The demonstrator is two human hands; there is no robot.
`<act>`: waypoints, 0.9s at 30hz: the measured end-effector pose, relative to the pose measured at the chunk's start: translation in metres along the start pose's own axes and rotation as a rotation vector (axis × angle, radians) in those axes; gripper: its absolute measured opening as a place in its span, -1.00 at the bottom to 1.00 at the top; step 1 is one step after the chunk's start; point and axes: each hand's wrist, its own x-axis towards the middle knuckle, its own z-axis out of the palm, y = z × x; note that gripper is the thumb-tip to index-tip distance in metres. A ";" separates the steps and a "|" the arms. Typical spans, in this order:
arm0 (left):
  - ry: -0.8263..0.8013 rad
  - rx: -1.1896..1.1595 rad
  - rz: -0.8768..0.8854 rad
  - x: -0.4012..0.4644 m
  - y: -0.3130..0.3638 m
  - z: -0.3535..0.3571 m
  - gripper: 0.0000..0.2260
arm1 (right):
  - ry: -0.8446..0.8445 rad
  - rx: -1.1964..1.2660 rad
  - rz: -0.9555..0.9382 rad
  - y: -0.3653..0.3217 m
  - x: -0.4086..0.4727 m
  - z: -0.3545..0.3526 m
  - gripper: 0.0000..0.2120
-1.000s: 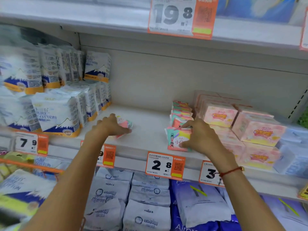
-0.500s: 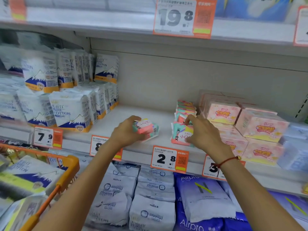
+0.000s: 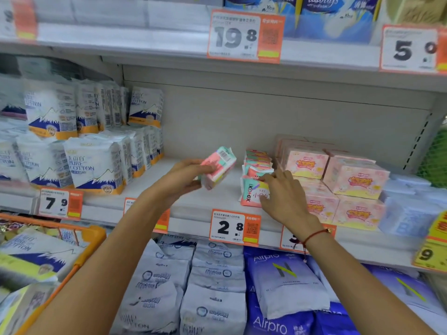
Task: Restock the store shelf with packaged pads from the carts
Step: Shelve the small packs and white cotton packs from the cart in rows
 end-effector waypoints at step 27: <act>-0.269 0.016 0.096 0.005 0.009 0.034 -0.76 | -0.031 1.146 0.028 0.026 -0.004 -0.059 -0.46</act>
